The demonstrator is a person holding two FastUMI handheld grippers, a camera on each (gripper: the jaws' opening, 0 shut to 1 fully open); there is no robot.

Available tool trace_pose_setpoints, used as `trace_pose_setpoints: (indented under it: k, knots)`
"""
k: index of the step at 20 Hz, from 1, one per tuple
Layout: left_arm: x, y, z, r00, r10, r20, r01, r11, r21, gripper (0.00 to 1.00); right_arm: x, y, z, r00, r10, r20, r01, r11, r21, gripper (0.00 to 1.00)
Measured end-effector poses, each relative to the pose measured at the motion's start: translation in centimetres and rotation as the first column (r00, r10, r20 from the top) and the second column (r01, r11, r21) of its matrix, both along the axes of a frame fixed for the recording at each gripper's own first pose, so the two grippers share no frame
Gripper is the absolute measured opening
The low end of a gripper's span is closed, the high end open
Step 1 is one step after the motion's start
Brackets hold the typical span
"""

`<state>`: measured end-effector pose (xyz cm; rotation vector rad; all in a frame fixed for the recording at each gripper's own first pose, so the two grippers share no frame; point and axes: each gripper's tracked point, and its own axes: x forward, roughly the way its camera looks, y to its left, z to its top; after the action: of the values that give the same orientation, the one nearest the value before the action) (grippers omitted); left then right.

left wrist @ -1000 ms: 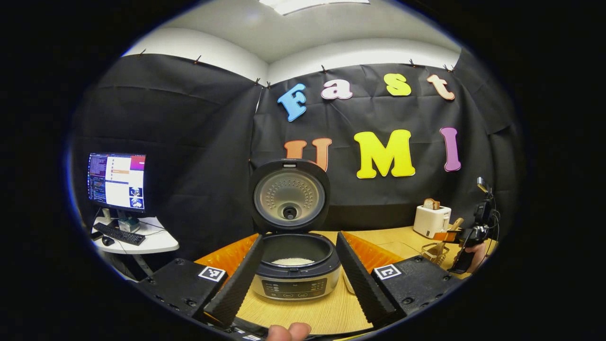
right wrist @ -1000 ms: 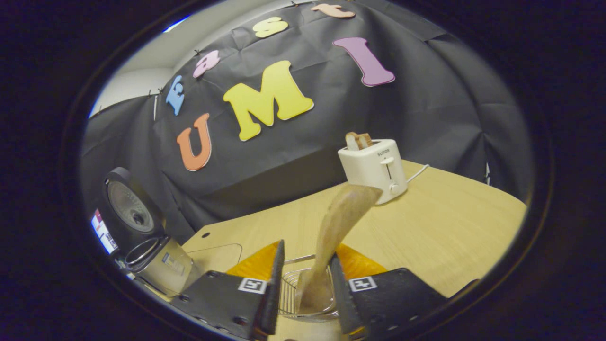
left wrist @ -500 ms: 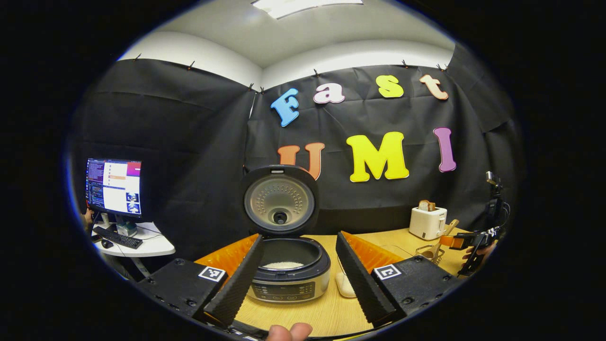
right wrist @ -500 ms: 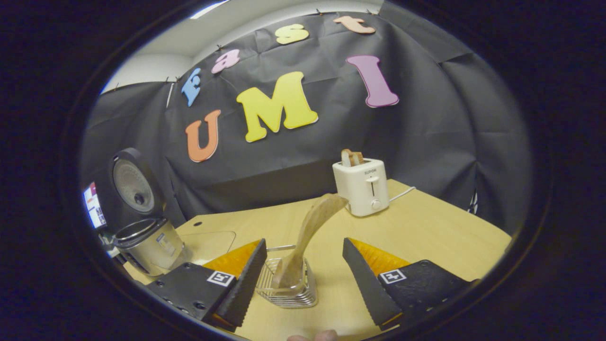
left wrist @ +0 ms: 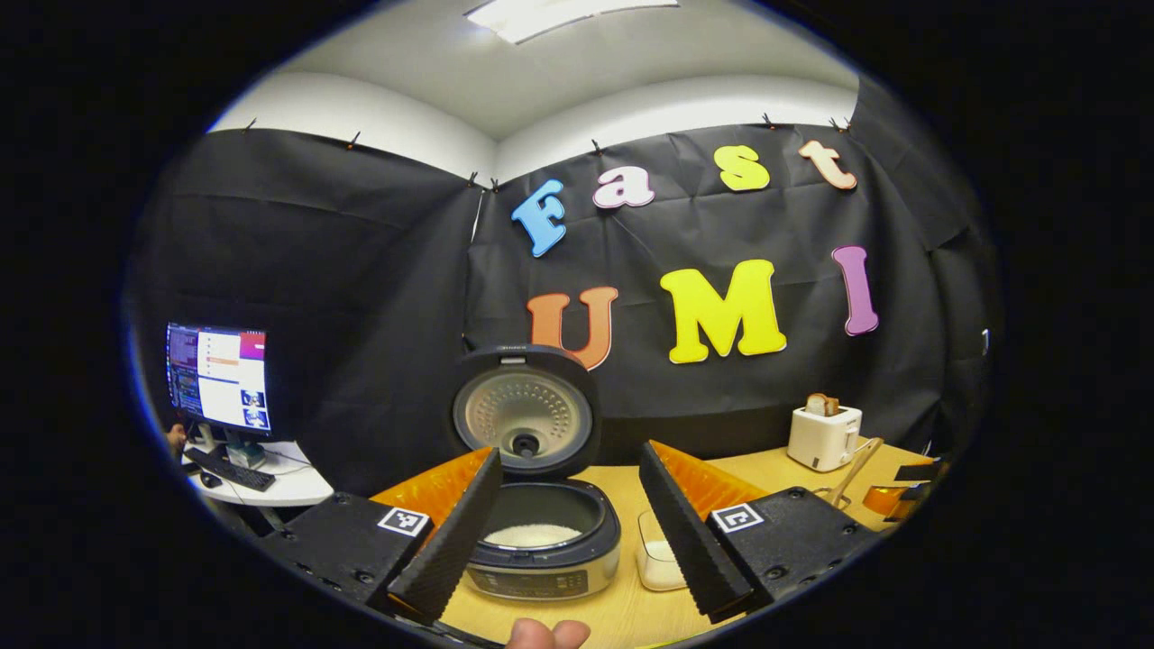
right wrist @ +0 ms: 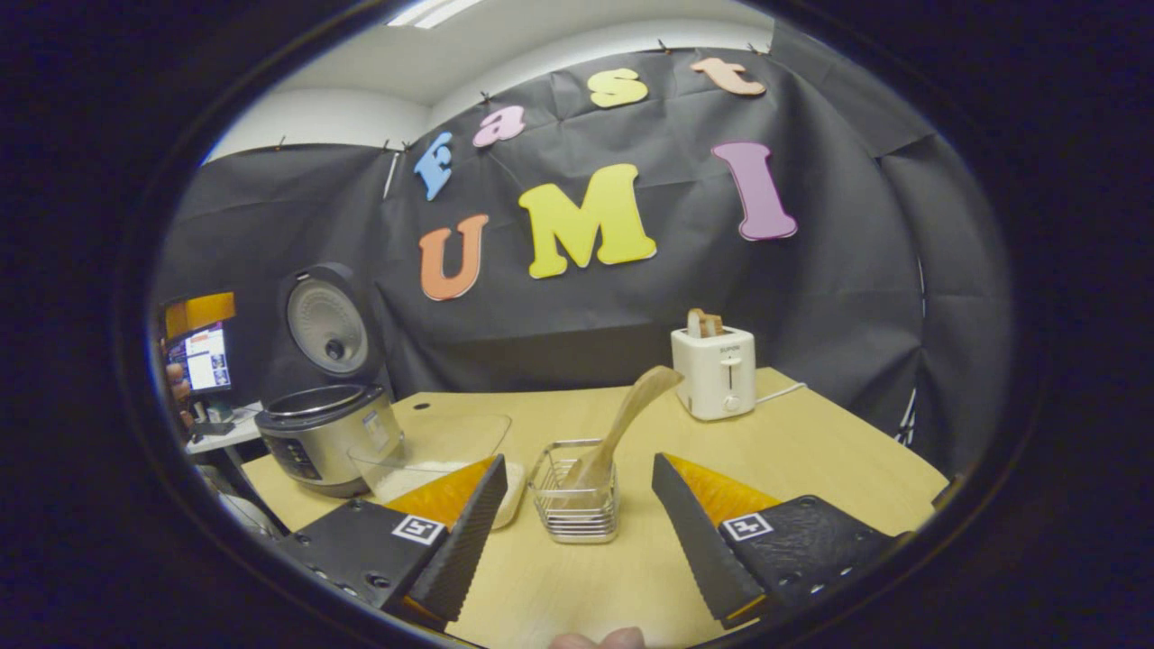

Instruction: Close the left gripper, press the button to open the rice cooker; take a wooden spoon from the chopstick holder with the right hand, scoop a spoonful of rice and pour it into the rice cooker, then put the wooden spoon back into the chopstick holder.

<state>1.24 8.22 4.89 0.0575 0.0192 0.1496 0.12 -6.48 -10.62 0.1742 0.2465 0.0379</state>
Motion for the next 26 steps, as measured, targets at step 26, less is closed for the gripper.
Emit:
trace_pose_setpoints:
  k: [26]
  knots:
    - [23.9, 11.0, 5.2, 0.939, 0.026, -0.344, -0.051, 0.997, -0.063, 0.98, 1.3, 1.5, -2.7, 0.990, 0.131, -0.047, -0.130, 0.991, 0.026, 0.95]
